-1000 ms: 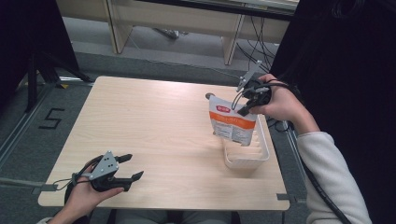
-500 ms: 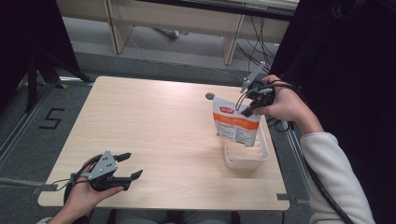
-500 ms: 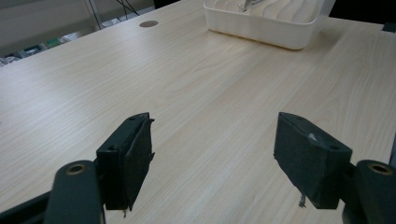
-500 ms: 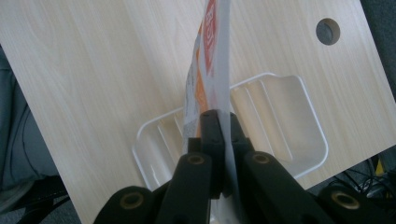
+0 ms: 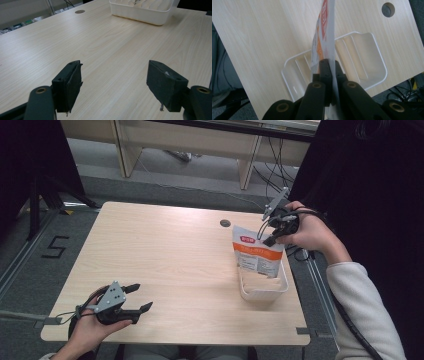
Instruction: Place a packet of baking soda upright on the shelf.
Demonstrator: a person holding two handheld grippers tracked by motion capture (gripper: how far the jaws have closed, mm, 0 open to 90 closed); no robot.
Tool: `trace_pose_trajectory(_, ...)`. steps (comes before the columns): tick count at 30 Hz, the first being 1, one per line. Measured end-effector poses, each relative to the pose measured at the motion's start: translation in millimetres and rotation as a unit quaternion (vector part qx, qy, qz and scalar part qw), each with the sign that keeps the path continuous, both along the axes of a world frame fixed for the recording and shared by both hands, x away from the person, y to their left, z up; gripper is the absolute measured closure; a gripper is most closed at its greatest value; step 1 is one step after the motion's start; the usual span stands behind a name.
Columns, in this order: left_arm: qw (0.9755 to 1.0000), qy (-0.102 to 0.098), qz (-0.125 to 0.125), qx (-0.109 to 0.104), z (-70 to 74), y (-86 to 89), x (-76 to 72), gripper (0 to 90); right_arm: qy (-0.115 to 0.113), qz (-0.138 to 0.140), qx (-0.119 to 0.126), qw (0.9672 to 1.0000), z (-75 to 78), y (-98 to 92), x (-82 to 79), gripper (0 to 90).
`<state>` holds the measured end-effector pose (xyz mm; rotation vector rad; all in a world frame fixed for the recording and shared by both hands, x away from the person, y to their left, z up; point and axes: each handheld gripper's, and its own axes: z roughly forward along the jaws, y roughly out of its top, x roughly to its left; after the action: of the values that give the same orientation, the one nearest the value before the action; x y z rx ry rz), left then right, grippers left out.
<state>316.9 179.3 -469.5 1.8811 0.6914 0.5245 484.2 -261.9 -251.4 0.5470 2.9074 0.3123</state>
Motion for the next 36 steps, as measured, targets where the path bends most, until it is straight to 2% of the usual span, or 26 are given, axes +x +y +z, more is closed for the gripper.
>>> trace_pose_trajectory(1,1.0,0.001,0.002,-0.001,0.3,0.3,0.0,27.7,-0.002,-0.008,-0.002,1.0,0.0,-0.6,-0.9,90.0)
trace_pose_trajectory(3,1.0,-0.005,-0.001,0.003,0.9,1.0,0.6,27.7,0.002,-0.002,-0.001,1.0,-1.0,-2.8,0.2,90.0)
trace_pose_trajectory(4,1.0,-0.002,0.001,-0.001,0.7,0.7,0.2,27.7,0.005,-0.012,-0.001,0.9999,-1.0,-3.6,-1.0,90.0)
trace_pose_trajectory(6,1.0,-0.005,-0.001,0.004,0.9,1.0,0.5,27.6,0.003,-0.001,-0.003,1.0,-0.5,-5.1,-0.3,90.0)
trace_pose_trajectory(10,1.0,-0.004,0.0,0.002,0.7,0.6,0.2,27.6,0.003,0.001,-0.001,1.0,2.0,-8.2,-1.0,90.0)
trace_pose_trajectory(11,1.0,-0.003,0.001,0.001,0.7,0.6,0.1,27.6,-0.004,-0.007,-0.005,1.0,2.7,-8.0,-3.1,90.0)
trace_pose_trajectory(13,1.0,0.0,0.001,0.0,0.4,0.3,0.0,27.7,0.001,0.007,-0.005,1.0,2.8,-8.8,-3.1,90.0)
trace_pose_trajectory(15,1.0,0.002,-0.001,-0.002,0.1,0.0,-0.1,27.9,-0.008,0.002,-0.011,0.9999,1.7,-8.4,-5.7,90.0)
trace_pose_trajectory(17,1.0,0.003,-0.002,-0.002,0.0,-0.1,-0.1,28.1,-0.007,0.006,-0.013,0.9999,1.3,-9.7,-5.5,90.0)
trace_pose_trajectory(18,1.0,0.003,-0.001,-0.002,0.0,-0.1,0.0,28.1,0.002,0.01,-0.016,0.9998,1.8,-10.3,-4.8,90.0)
trace_pose_trajectory(20,1.0,0.005,-0.002,-0.005,-0.6,-0.3,0.3,28.1,-0.004,0.007,-0.012,0.9999,1.9,-11.4,-6.3,90.0)
trace_pose_trajectory(23,1.0,0.007,-0.005,-0.004,-1.0,-0.5,0.5,28.2,0.006,0.01,-0.016,0.9998,2.6,-12.1,-7.2,90.0)
trace_pose_trajectory(25,1.0,0.003,-0.005,0.0,-0.7,-0.5,0.6,28.2,-0.002,0.011,-0.014,0.9998,3.1,-12.7,-8.8,90.0)
trace_pose_trajectory(27,1.0,0.004,-0.006,-0.001,-0.7,-0.6,0.6,28.2,0.007,0.014,-0.017,0.9997,4.2,-12.7,-9.6,90.0)
trace_pose_trajectory(28,1.0,0.006,-0.004,-0.003,-0.9,-0.7,0.5,28.3,-0.002,0.015,-0.014,0.9998,3.7,-12.8,-10.5,90.0)
trace_pose_trajectory(30,1.0,0.004,-0.004,-0.001,-0.7,-0.5,0.5,28.2,0.0,0.008,-0.016,0.9998,4.6,-12.6,-12.6,90.0)
trace_pose_trajectory(36,1.0,0.006,-0.004,-0.005,-0.9,-0.8,0.6,28.2,0.004,0.013,-0.019,0.9997,7.6,-11.6,-15.3,90.0)
